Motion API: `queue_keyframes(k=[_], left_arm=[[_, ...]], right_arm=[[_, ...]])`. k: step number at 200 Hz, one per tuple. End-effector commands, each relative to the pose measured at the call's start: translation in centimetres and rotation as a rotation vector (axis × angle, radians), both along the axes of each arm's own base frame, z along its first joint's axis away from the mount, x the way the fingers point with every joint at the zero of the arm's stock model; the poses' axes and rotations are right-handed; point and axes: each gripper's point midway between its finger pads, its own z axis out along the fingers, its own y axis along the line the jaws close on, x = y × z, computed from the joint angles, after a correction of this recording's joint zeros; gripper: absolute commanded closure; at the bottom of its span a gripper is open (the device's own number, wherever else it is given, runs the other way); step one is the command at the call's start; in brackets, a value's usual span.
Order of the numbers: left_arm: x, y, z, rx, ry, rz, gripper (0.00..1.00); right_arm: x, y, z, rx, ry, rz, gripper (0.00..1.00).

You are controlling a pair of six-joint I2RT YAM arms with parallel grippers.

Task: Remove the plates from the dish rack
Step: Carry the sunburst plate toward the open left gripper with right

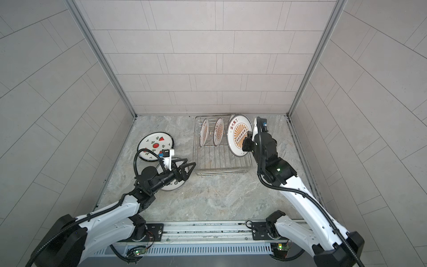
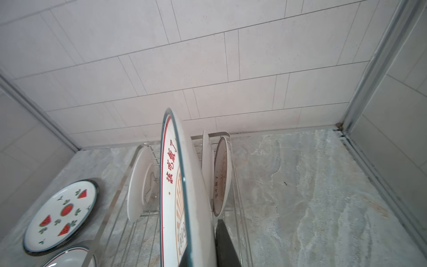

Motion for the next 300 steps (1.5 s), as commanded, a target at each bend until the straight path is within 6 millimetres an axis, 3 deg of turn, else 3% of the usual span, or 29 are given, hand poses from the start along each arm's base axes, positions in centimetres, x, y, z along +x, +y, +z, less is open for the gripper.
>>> queue_keyframes(k=[1,25,62,87,101,107,152,185,233,248,300], left_arm=[[-1.4,-1.2,2.5,-0.027,-0.069,-0.094,0.00],[-2.7,-1.2,4.1,-0.061,-0.107,-0.141,0.00],[-2.4,0.0,5.3,-0.093,-0.118,-0.064,0.00],[-2.9,-0.6,6.8,-0.135,-0.137,-0.112,0.00],[-3.0,-1.0,6.6,-0.134,-0.135,-0.130,0.00],[-2.7,-1.2,7.7,-0.136,-0.164,-0.130,0.00],[-1.8,-2.4,7.5,-0.129,-0.168,-0.122,0.01],[-2.4,-3.1,7.7,-0.133,-0.190,-0.129,0.04],[-2.7,-3.9,8.1,-0.128,-0.188,-0.132,0.29],[-2.7,-4.2,7.9,-0.123,-0.179,-0.138,0.42],[-3.0,-5.0,8.7,-0.172,-0.173,-0.181,0.61]], right_arm=[[-1.6,2.9,3.5,0.214,-0.142,0.195,0.90],[-3.3,4.4,3.7,0.285,-0.158,0.314,0.90],[-5.3,6.1,4.5,0.418,-0.227,0.471,0.90],[-6.0,6.5,4.5,0.416,-0.278,0.525,0.90],[-6.4,7.0,4.5,0.403,-0.299,0.566,0.90],[-6.6,7.2,4.2,0.402,-0.299,0.587,0.90],[-8.1,9.1,3.4,0.408,-0.340,0.740,0.89],[-7.7,9.3,2.6,0.385,-0.331,0.745,0.89],[-8.0,9.8,2.4,0.375,-0.326,0.775,0.89],[-8.2,10.0,2.4,0.375,-0.323,0.786,0.89],[-8.0,10.5,2.0,0.353,-0.307,0.791,0.89]])
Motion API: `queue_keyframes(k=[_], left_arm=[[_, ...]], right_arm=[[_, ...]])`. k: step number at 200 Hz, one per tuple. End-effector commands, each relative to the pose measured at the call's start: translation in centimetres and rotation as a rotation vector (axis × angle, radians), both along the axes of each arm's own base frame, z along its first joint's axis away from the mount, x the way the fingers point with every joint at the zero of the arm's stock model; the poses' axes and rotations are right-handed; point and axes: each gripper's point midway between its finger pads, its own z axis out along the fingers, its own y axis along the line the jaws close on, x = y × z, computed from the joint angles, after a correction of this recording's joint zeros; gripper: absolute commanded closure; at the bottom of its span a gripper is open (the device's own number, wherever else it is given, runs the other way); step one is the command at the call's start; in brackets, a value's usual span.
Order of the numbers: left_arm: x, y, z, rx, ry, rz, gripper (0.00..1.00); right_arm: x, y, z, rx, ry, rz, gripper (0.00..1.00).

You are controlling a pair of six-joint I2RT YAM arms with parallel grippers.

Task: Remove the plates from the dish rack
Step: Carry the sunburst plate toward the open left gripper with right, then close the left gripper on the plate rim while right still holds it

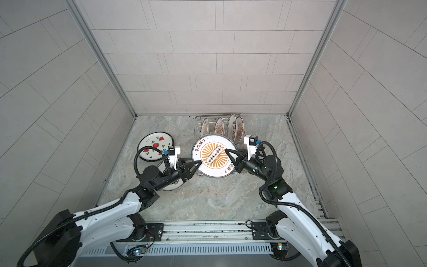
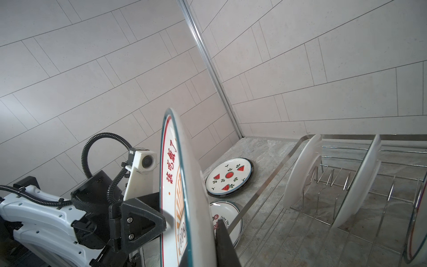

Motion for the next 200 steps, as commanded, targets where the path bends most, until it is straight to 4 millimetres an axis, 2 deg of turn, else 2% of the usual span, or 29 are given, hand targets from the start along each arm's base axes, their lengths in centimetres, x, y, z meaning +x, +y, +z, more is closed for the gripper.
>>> queue_keyframes(k=[1,54,97,116,158,200], left_arm=[[-0.5,-0.4,2.7,-0.064,-0.055,-0.033,0.61],[-0.6,-0.4,2.6,-0.072,-0.036,-0.034,0.77],[-0.6,-1.2,2.1,-0.069,-0.003,-0.067,0.92],[-0.4,-1.3,2.0,-0.068,0.003,-0.067,0.96],[-0.7,-1.2,2.3,-0.085,0.002,-0.076,1.00],[-0.7,-0.9,2.3,-0.085,0.004,-0.063,1.00]], right_arm=[[-0.7,0.1,2.7,0.026,-0.096,0.014,0.89],[-0.3,0.5,2.2,0.008,-0.084,0.018,0.89],[-0.1,0.6,1.8,-0.006,-0.074,0.014,0.89],[0.0,0.6,1.7,-0.010,-0.073,0.011,0.89],[0.5,0.7,1.2,-0.032,-0.042,-0.004,0.89],[0.6,0.7,0.9,-0.041,-0.037,-0.007,0.86]])
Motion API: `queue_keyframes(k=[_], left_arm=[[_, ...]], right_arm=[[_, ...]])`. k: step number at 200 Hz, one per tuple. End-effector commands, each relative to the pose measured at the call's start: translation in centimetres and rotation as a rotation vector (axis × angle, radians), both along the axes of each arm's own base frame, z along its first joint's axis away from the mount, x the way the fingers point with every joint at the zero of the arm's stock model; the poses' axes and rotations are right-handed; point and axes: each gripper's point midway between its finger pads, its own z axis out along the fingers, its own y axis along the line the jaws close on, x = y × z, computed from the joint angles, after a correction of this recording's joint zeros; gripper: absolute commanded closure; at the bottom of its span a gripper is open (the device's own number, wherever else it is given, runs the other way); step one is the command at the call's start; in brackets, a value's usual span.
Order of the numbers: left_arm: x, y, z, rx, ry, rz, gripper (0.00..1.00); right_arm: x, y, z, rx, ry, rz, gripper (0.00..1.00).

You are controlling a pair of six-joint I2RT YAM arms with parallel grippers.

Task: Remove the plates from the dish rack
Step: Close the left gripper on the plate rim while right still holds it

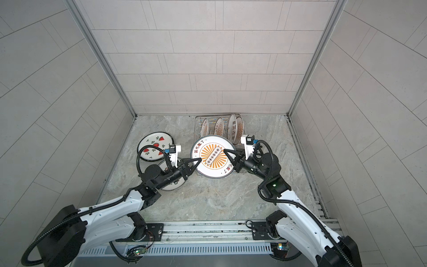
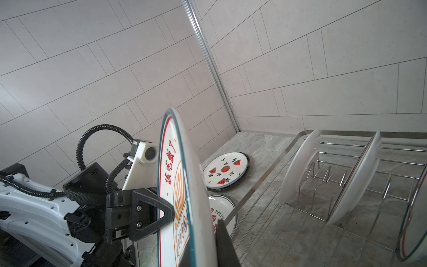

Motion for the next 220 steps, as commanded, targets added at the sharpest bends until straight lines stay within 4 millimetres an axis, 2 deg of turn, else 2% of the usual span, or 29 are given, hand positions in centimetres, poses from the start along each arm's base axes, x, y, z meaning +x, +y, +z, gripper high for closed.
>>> queue_keyframes(k=[1,28,73,95,132,140,177,220], left_arm=[[-1.2,-0.4,2.6,-0.035,-0.089,-0.048,1.00],[-1.1,-0.2,2.5,-0.037,-0.084,-0.032,1.00],[-0.7,0.6,2.3,-0.042,-0.075,0.019,1.00],[-0.4,1.0,2.2,-0.040,-0.070,0.049,1.00],[0.2,1.4,1.6,-0.034,-0.051,0.088,1.00],[0.3,1.6,1.5,-0.033,-0.047,0.100,1.00],[1.0,2.7,1.3,-0.023,-0.034,0.164,1.00],[2.2,5.5,0.7,0.007,0.025,0.310,1.00]], right_arm=[[0.1,0.1,1.6,0.009,-0.037,-0.010,0.86],[0.4,0.0,1.4,-0.001,-0.028,-0.027,0.75],[0.3,-0.2,1.3,-0.005,-0.021,-0.044,0.24],[0.6,-0.4,1.1,-0.014,-0.003,-0.059,0.09],[1.1,-1.6,1.0,-0.023,0.017,-0.145,0.05],[1.0,-1.9,1.1,-0.025,0.018,-0.160,0.01],[1.0,-3.3,1.1,-0.041,0.007,-0.235,0.00],[1.1,-3.8,0.9,-0.060,-0.009,-0.266,0.00]])
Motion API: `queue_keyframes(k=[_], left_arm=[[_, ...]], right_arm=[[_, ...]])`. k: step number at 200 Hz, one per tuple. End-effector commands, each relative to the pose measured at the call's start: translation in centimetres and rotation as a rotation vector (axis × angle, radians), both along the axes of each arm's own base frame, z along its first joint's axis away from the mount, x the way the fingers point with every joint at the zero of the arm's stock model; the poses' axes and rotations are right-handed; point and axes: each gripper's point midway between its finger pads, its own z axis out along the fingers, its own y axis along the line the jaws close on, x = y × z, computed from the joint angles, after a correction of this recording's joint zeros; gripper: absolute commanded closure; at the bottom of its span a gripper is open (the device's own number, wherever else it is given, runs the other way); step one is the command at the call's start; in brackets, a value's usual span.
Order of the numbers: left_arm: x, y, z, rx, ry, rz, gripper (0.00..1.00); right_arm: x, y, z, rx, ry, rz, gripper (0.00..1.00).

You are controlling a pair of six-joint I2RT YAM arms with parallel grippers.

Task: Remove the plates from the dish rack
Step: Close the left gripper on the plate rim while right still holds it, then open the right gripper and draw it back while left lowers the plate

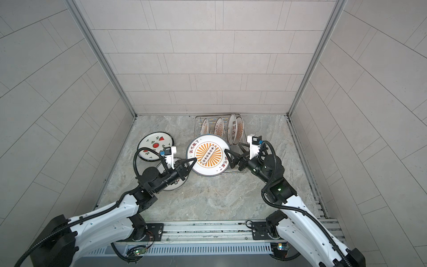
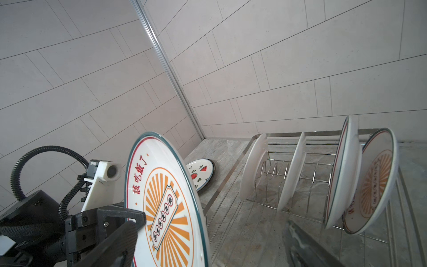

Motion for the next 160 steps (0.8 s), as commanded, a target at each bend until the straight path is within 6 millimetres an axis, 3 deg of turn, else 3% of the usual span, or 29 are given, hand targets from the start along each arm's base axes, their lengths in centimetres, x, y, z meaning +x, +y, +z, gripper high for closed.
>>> queue_keyframes(k=[1,36,63,68,76,116,160], left_arm=[[1.0,2.3,1.6,-0.032,-0.021,0.117,1.00],[1.3,6.0,1.7,-0.071,0.019,0.237,1.00],[1.6,8.6,2.2,-0.120,0.035,0.285,1.00],[1.7,9.3,1.0,-0.121,0.061,0.304,1.00],[1.6,10.2,0.9,-0.145,0.068,0.326,1.00],[1.9,15.4,-2.1,-0.171,0.196,0.523,1.00],[1.2,17.1,-7.2,-0.250,0.445,0.595,1.00]], right_arm=[[0.0,-0.5,0.8,-0.012,-0.031,-0.030,0.00],[0.2,0.0,0.9,-0.036,-0.038,-0.014,0.01],[-0.2,1.8,0.8,-0.067,-0.057,0.055,0.01],[-0.3,2.4,0.1,-0.089,-0.044,0.073,0.01],[-0.5,3.2,0.9,-0.110,-0.057,0.096,0.01],[-2.1,9.1,-0.5,-0.305,-0.057,0.259,0.00],[-1.0,13.3,-2.0,-0.418,-0.010,0.270,0.00]])
